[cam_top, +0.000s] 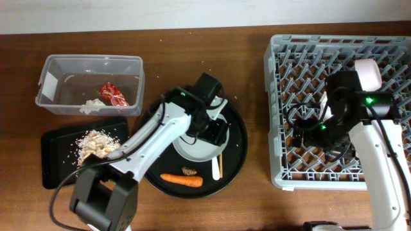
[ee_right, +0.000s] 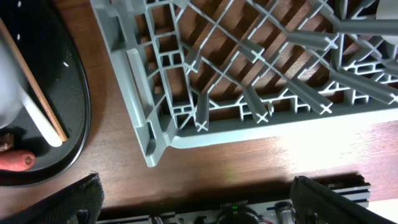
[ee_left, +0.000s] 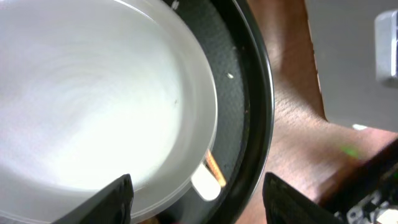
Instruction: Sort waste into correct bins and load items into the dishwasher rack
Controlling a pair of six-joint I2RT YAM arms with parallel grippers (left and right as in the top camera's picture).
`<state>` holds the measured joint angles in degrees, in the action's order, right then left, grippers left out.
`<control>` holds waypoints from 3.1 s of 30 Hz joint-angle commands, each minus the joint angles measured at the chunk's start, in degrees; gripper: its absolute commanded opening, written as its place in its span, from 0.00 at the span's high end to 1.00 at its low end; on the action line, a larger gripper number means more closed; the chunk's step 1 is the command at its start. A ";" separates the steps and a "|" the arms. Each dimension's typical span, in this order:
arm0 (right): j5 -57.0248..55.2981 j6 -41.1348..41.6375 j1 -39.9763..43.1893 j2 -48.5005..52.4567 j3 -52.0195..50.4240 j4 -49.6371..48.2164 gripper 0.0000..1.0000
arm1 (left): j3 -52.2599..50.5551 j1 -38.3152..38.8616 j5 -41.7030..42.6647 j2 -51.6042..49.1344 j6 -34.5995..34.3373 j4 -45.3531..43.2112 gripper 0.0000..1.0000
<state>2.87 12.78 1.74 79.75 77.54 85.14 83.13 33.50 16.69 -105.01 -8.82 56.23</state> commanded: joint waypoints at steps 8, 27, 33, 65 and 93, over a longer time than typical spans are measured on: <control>10.67 -1.36 -16.20 1.75 -0.04 -13.44 0.01 | 9.29 -34.53 -12.00 15.91 0.04 23.76 0.14; 9.53 11.54 -27.96 31.98 0.55 -35.98 0.96 | 8.85 -40.15 -12.00 15.89 0.07 25.90 0.07; -15.30 2.01 -18.91 13.00 22.23 -17.97 0.96 | 8.85 -40.15 -12.02 15.89 0.07 25.88 0.07; 6.36 6.05 -26.08 12.61 14.27 -7.52 0.01 | 8.85 -40.15 -12.02 15.89 0.07 25.51 0.05; -9.64 3.45 -11.87 13.35 2.25 -9.88 0.96 | 8.79 -40.15 -12.04 15.89 0.09 25.73 0.05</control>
<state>-6.02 18.35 -11.18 93.06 83.18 76.73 91.72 -6.46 4.89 -89.52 -8.88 81.89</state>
